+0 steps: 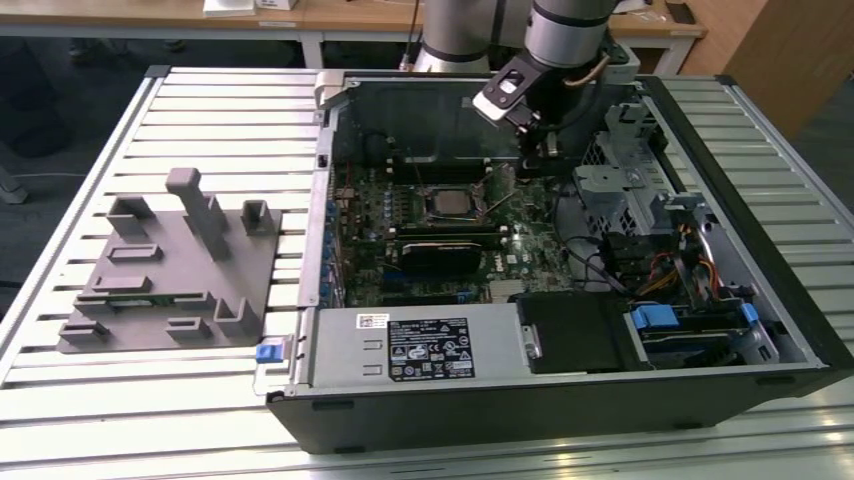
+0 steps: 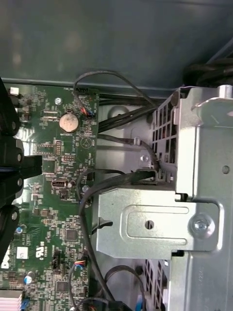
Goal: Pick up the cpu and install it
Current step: 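Close the cpu cover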
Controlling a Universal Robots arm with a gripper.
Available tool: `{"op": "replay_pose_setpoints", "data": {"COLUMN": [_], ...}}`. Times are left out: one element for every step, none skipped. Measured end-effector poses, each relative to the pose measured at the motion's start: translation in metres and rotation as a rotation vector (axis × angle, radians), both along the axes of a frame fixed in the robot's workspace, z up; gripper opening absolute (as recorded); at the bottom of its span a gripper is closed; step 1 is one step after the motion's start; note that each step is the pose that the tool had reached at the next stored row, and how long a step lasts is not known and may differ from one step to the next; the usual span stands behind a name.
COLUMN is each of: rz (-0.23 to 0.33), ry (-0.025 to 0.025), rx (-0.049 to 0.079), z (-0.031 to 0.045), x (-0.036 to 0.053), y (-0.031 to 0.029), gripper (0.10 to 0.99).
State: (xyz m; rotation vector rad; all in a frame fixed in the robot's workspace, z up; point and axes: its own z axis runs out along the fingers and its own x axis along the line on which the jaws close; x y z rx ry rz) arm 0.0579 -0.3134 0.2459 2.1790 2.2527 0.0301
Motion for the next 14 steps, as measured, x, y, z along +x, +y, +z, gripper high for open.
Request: {"op": "replay_pose_setpoints", "data": {"rz": [0.000,0.000,0.000,0.000,0.000,0.000,0.000,0.000,0.000,0.000,0.000,0.000,0.000,0.000], "ry": [0.0072,0.0129,0.0168,0.0204,0.0234,0.0253,0.0265,0.0269,0.0269,0.0269,0.0269,0.0270,0.0270,0.0269], "rx": [0.000,0.000,0.000,0.000,0.000,0.000,0.000,0.000,0.000,0.000,0.000,0.000,0.000,0.000], "z": [0.0005,0.0007,0.0010,0.0015,0.0018,0.0019,0.0019,0.0020,0.0020,0.0020,0.0019,0.0018,0.0018,0.0017], "x": [-0.0001,-0.0004,-0.0008,-0.0012,-0.0017,-0.0023,-0.0030,-0.0040,-0.0051,-0.0064,-0.0080,-0.0101,-0.0120,-0.0136], "y": [0.0000,0.0001,0.0001,0.0000,0.0000,0.0001,0.0000,0.0000,0.0000,0.0000,0.0001,0.0000,0.0000,0.0000], "gripper": [0.106,0.106,0.106,0.106,0.106,0.106,0.106,0.106,0.106,0.106,0.106,0.106,0.106,0.106]}}
